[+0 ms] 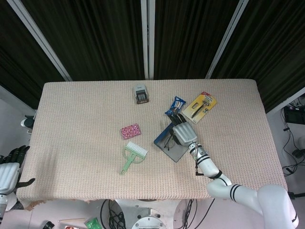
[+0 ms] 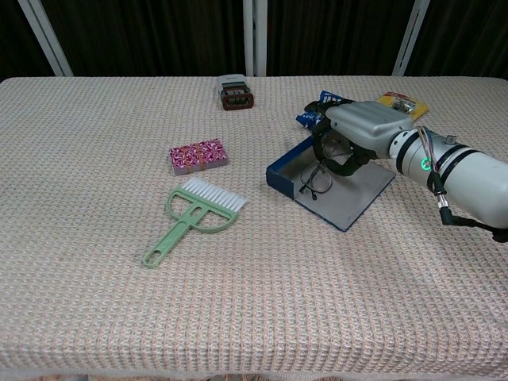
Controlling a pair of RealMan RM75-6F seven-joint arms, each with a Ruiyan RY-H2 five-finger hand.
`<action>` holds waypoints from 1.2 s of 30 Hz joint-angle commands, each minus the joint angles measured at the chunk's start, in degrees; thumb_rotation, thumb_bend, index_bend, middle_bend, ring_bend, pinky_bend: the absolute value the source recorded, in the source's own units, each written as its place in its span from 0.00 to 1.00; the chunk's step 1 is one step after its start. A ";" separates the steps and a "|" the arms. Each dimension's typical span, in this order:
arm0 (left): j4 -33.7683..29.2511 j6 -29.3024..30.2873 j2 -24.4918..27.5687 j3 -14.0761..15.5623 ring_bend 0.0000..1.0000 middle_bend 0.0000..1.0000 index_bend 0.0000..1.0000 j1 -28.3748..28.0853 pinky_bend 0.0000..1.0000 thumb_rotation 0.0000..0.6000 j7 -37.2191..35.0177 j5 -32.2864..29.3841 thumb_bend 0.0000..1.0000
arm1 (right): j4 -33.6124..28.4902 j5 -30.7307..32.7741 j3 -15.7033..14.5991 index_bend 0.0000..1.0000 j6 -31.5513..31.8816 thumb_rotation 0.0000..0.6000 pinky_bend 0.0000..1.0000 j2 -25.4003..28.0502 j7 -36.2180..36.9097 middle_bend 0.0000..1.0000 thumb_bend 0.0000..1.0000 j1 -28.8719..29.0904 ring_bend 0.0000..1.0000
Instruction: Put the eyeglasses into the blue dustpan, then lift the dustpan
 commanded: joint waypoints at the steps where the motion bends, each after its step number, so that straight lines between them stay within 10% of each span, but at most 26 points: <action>1: 0.01 -0.04 -0.03 0.01 0.08 0.06 0.06 0.00 0.24 1.00 -0.04 -0.01 0.07 | -0.24 -0.50 -0.24 0.14 0.61 1.00 0.00 0.13 0.61 0.00 0.31 -0.16 0.00; 16: -0.25 -0.35 -0.25 0.33 0.08 0.06 0.07 0.00 0.24 1.00 0.29 0.34 0.07 | -8.06 -6.58 -5.49 0.09 6.89 1.00 0.00 7.59 6.90 0.00 0.31 -5.20 0.00; 25: -0.65 -1.06 -0.42 0.47 0.08 0.06 0.07 -0.37 0.24 1.00 0.94 0.42 0.07 | -12.70 -10.28 -9.61 0.25 5.04 1.00 0.00 13.16 7.45 0.00 0.92 -5.61 0.00; 36: -0.32 -1.31 -0.38 0.53 0.08 0.06 0.07 -0.22 0.24 1.00 0.58 -0.01 0.07 | -14.69 -7.66 -9.37 0.25 2.02 1.00 0.00 13.60 4.04 0.00 0.96 -5.60 0.00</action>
